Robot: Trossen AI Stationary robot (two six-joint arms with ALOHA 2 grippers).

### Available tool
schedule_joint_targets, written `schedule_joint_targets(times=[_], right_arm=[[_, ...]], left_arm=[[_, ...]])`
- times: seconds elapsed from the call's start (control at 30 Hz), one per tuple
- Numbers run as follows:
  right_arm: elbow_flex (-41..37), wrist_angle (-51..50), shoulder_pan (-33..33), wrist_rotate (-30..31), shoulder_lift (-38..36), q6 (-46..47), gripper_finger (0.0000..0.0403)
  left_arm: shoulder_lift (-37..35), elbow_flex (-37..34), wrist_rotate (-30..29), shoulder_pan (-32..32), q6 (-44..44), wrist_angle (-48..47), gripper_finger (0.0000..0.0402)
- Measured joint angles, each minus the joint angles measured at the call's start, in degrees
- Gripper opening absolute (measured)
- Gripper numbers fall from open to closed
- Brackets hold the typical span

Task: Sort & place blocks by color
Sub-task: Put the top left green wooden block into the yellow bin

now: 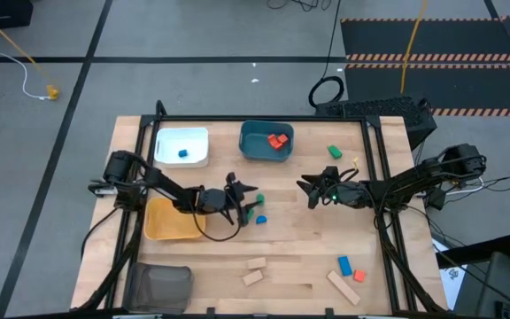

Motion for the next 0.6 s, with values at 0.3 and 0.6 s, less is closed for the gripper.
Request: schedule_joint_targets(times=[0.3,0.6], right_arm=[[0.0,-0.1,0.0,0.0,0.0,0.7,0.0166],[0.0,0.0,0.0,0.0,0.0,0.7,0.0166]], left_arm=[[5.2,1.0,-0.2,0.4,-0.4,4.7,0.0232],[5.1,1.0,0.3,1.4,-2.9,2.2,0.0232]])
